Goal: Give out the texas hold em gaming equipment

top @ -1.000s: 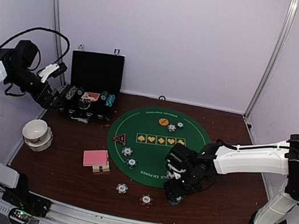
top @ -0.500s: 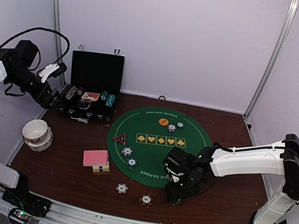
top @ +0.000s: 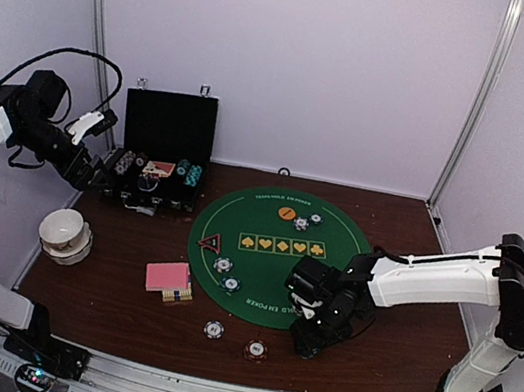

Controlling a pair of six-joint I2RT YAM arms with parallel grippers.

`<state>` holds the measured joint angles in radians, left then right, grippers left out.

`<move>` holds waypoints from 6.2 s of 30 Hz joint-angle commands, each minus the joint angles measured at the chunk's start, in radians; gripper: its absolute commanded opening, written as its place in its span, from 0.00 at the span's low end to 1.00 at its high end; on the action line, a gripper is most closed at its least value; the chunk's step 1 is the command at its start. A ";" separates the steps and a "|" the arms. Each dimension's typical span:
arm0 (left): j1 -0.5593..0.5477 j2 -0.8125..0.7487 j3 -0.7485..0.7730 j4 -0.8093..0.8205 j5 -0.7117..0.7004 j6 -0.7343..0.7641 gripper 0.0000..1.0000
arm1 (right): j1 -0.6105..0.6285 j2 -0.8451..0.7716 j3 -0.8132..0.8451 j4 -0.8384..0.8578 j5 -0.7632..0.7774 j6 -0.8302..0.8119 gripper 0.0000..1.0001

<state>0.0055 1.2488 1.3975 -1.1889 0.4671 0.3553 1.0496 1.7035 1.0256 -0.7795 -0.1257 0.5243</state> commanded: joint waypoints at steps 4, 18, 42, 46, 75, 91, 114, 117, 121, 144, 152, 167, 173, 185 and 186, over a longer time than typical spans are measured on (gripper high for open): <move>-0.002 -0.018 0.022 -0.003 0.001 0.017 0.98 | 0.009 -0.018 0.025 -0.017 0.029 -0.006 0.55; -0.002 -0.019 0.024 -0.002 0.005 0.017 0.98 | 0.009 0.011 0.023 0.003 0.002 -0.015 0.51; -0.002 -0.014 0.034 -0.003 0.002 0.023 0.97 | -0.130 -0.140 0.245 -0.238 0.149 -0.095 0.06; -0.002 -0.014 0.028 -0.002 0.000 0.025 0.98 | -0.261 -0.118 0.240 -0.215 0.166 -0.118 0.06; -0.002 -0.019 0.020 -0.019 -0.002 0.040 0.98 | -0.454 0.166 0.171 0.052 0.098 -0.135 0.25; -0.002 -0.014 0.024 -0.021 -0.009 0.040 0.98 | -0.213 -0.015 0.352 -0.154 0.241 -0.169 0.74; -0.002 -0.026 0.032 -0.033 -0.009 0.040 0.98 | 0.177 0.179 0.405 -0.056 -0.015 -0.279 0.80; -0.002 -0.027 0.032 -0.033 -0.008 0.040 0.97 | 0.179 0.199 0.401 -0.055 -0.022 -0.287 0.79; -0.002 -0.023 0.035 -0.033 -0.007 0.039 0.98 | 0.184 0.219 0.393 -0.047 -0.034 -0.288 0.76; -0.002 -0.022 0.036 -0.032 -0.004 0.035 0.97 | 0.198 0.226 0.358 -0.038 -0.048 -0.270 0.58; -0.002 -0.020 0.031 -0.033 0.004 0.036 0.97 | 0.203 0.231 0.356 -0.038 -0.054 -0.265 0.57; -0.002 -0.010 0.031 -0.032 0.009 0.038 0.98 | 0.203 0.233 0.363 -0.054 -0.041 -0.268 0.44; -0.002 -0.011 0.034 -0.031 0.009 0.037 0.98 | 0.200 0.210 0.399 -0.086 0.006 -0.277 0.29; -0.002 -0.018 0.038 -0.032 0.009 0.034 0.98 | 0.071 0.164 0.595 -0.207 0.114 -0.333 0.19; -0.002 -0.018 0.038 -0.032 0.008 0.034 0.98 | 0.048 0.166 0.619 -0.209 0.120 -0.335 0.19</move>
<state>0.0055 1.2396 1.4086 -1.2289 0.4606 0.3840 1.1816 1.9144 1.5620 -0.9470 -0.0811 0.2153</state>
